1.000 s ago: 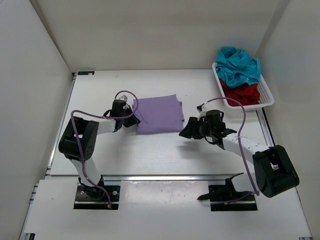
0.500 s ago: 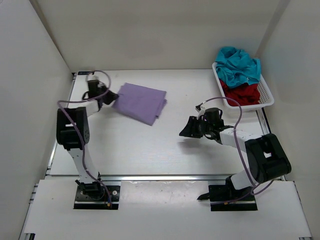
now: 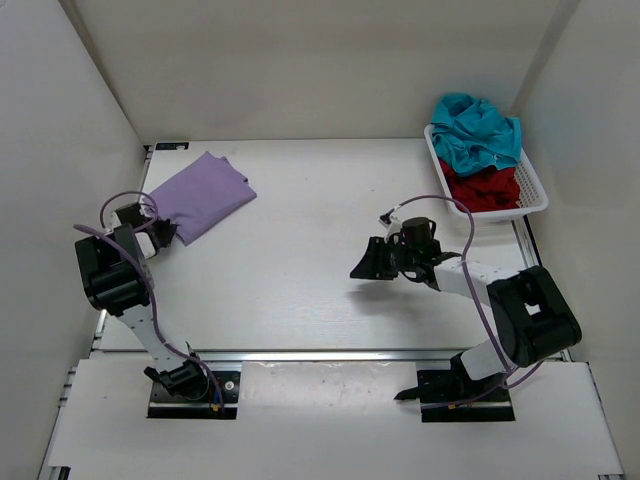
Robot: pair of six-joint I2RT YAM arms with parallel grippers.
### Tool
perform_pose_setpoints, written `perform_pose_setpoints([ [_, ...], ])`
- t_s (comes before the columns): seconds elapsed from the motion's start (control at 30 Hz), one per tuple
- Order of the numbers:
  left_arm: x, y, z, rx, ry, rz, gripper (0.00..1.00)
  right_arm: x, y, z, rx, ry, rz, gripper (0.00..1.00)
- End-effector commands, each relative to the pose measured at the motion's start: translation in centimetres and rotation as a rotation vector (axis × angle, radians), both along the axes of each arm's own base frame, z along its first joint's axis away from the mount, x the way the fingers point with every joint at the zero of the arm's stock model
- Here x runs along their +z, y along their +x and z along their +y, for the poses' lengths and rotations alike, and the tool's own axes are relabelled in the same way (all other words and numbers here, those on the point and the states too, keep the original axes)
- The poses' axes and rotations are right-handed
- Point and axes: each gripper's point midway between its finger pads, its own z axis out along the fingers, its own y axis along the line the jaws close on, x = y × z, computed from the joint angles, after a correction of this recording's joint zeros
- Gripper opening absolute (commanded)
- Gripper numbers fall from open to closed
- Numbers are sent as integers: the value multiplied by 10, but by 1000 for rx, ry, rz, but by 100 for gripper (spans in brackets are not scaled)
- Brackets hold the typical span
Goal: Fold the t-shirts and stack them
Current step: Put the neatly folded tshirt into the corner of the board with the left arm
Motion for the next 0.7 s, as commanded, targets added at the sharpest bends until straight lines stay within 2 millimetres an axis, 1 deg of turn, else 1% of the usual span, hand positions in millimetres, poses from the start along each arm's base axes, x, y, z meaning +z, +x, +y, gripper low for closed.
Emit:
perform_pose_setpoints([
  [0.0,-2,10,0,125,-55,-54,0,11,2,9,36,12,-54,39],
  [0.03,-6,20,-6,104,-70,-47,0,12,5,10,33,3,-53,39],
  [0.07,-12,25,-11,84,-95,-20,0,10,5,10,37,-6,-44,40],
  [0.1,-11,24,-8,86,-100,-15,1,9,3,12,51,-5,-31,39],
  [0.13,-1,26,-8,69,-86,-47,8,10,2,14,62,-5,-36,40],
  [0.17,12,23,-7,73,-51,-69,21,12,4,16,64,0,-44,41],
  [0.2,23,15,-1,85,14,-67,30,14,6,17,62,4,-53,42],
  [0.23,28,10,3,73,60,-57,42,14,5,18,63,7,-53,43],
  [0.27,40,1,7,72,112,-65,49,14,5,19,67,15,-53,43],
  [0.3,54,-3,8,74,131,-89,56,16,1,21,81,21,-58,44],
  [0.33,60,-7,8,75,137,-98,57,13,-1,22,87,17,-56,45],
  [0.37,70,-13,5,82,154,-115,54,19,-1,27,100,23,-69,45],
  [0.4,81,-17,2,84,182,-134,37,19,-3,27,103,21,-74,46],
  [0.43,97,-19,-6,72,226,-154,26,18,-7,28,106,19,-65,45],
  [0.47,100,-18,-15,50,251,-156,11,18,-8,28,108,21,-69,45],
  [0.5,114,-11,-36,-11,314,-173,4,21,-6,29,101,26,-86,43],
  [0.53,117,-4,-61,-85,367,-156,0,22,-5,28,89,28,-85,41],
  [0.57,112,-3,-76,-132,381,-123,0,23,-8,28,96,32,-84,36],
  [0.6,114,7,-105,-187,378,-129,0,22,-9,26,87,32,-84,31],
  [0.63,105,15,-136,-264,364,-107,0,27,-7,24,80,39,-95,29],
  [0.67,99,16,-150,-293,328,-90,0,28,-8,24,80,40,-98,26],
])
